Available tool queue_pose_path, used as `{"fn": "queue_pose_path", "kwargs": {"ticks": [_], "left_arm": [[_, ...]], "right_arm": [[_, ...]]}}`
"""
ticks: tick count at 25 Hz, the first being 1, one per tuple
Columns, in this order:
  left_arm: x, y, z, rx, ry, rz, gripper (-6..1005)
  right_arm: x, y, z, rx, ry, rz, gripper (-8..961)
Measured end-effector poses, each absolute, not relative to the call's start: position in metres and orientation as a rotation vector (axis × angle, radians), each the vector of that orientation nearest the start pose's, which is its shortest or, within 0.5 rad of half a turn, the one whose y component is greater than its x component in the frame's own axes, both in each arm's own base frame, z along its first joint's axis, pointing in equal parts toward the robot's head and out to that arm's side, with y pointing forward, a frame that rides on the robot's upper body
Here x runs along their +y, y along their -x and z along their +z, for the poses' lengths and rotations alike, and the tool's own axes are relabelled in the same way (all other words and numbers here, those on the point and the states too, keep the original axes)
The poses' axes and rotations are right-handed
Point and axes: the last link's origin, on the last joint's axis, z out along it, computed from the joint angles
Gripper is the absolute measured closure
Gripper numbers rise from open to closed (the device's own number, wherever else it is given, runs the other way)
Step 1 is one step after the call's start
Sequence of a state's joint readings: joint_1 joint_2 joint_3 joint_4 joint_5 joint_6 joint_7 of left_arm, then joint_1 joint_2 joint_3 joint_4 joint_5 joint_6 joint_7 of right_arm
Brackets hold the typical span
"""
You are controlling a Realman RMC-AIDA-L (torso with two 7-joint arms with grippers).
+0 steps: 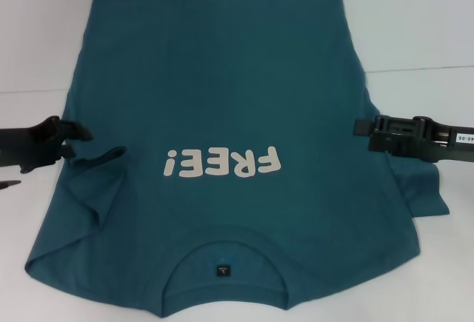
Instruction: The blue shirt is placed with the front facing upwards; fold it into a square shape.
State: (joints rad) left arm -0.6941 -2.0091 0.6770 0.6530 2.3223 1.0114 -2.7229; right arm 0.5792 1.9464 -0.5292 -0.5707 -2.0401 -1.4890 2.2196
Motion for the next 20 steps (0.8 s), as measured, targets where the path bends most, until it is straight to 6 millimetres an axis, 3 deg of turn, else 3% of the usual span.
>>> {"fn": "queue_pose_path", "kwargs": {"ticks": [20], "left_arm": [[0.422,0.311,0.024,-1.903,1.585,-0.526,563]], "right_arm": [[0.361,-0.292,0.057,1.746,2.175,0.868,185]]}}
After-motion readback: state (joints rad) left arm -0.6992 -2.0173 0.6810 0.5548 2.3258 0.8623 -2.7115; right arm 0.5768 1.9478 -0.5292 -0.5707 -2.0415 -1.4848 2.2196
